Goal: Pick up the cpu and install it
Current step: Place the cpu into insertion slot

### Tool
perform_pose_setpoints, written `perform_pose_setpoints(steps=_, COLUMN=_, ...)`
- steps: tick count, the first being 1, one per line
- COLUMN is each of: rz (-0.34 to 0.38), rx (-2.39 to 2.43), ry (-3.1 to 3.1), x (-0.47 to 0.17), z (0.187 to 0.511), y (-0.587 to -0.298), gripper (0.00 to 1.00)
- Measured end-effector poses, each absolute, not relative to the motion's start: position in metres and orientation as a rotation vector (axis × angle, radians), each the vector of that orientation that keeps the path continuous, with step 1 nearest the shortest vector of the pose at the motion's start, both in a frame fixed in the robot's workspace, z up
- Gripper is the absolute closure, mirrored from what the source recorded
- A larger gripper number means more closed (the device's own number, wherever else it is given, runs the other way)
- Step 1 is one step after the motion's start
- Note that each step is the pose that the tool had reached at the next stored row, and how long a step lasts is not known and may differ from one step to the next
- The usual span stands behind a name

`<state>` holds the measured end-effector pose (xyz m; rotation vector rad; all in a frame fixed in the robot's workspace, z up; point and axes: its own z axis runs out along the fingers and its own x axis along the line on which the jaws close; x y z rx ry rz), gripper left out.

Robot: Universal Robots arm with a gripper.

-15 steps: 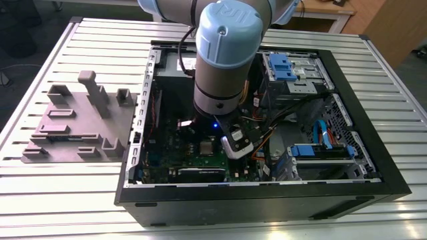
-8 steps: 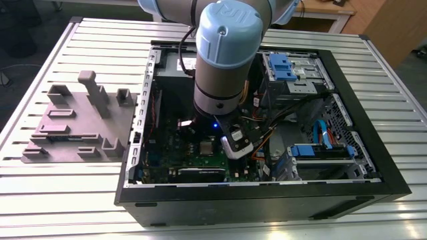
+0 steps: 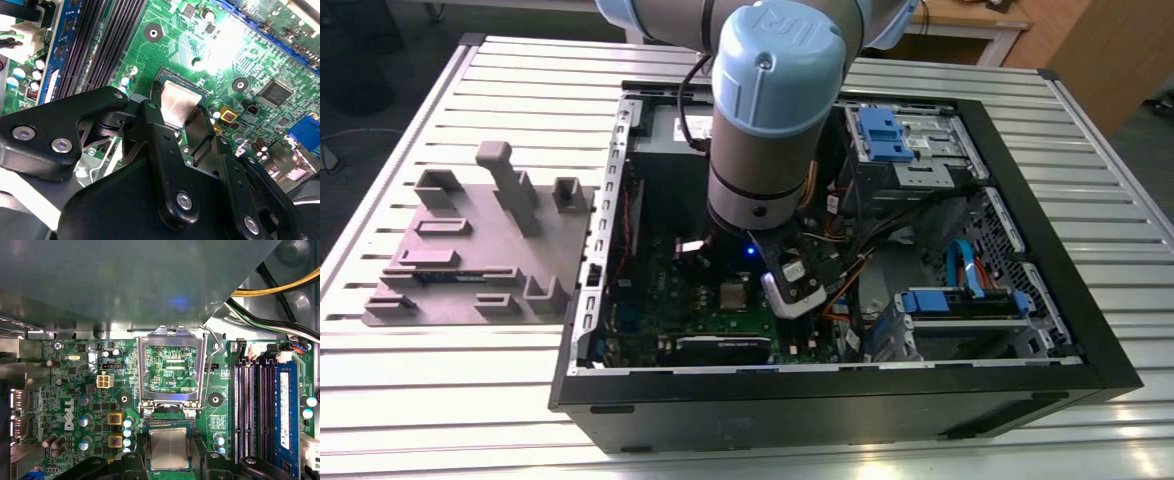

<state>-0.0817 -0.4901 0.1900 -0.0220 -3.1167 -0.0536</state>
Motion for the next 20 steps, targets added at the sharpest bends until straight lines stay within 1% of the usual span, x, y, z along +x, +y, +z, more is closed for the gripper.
perform_pose_setpoints(steps=20, rz=-0.054, rx=-0.085, ry=-3.116, x=-0.0814, z=0.1914, y=-0.4901, gripper=0.56)
